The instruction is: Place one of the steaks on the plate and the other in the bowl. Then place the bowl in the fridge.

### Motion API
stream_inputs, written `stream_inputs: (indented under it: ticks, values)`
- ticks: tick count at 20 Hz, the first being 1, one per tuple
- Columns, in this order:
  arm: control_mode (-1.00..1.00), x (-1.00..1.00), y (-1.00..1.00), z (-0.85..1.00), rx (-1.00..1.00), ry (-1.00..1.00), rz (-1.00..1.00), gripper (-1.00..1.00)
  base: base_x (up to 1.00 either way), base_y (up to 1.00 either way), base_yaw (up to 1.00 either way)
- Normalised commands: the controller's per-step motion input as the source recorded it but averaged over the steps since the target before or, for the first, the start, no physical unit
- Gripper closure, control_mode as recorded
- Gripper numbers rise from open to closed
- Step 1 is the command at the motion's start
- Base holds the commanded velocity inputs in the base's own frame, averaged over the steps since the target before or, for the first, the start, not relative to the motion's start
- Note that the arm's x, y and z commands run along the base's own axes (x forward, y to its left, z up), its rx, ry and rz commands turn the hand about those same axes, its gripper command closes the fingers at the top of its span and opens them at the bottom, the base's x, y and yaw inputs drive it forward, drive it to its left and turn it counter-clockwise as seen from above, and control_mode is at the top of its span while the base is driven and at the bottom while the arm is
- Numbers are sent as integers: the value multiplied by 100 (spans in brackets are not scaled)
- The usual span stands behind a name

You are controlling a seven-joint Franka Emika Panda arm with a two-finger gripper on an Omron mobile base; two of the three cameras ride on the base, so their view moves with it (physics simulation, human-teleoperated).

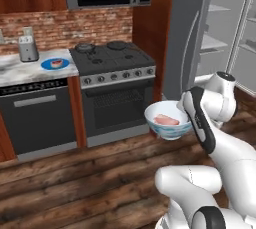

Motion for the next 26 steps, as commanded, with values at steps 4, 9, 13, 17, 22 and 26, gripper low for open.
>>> stream_inputs:
  ticks: [4,9,13,17,22,26]
  values:
    - [100,0,0,0,0,0,0,100,-29,-76,-2]
    - [100,0,0,0,0,0,0,100,43,-99,4]
    - [100,0,0,0,0,0,0,100,78,-100,6]
    - [100,0,0,0,0,0,0,100,63,-100,2]
    - [100,0,0,0,0,0,0,100,51,-93,0]
    - [100,0,0,0,0,0,0,100,44,-63,0]
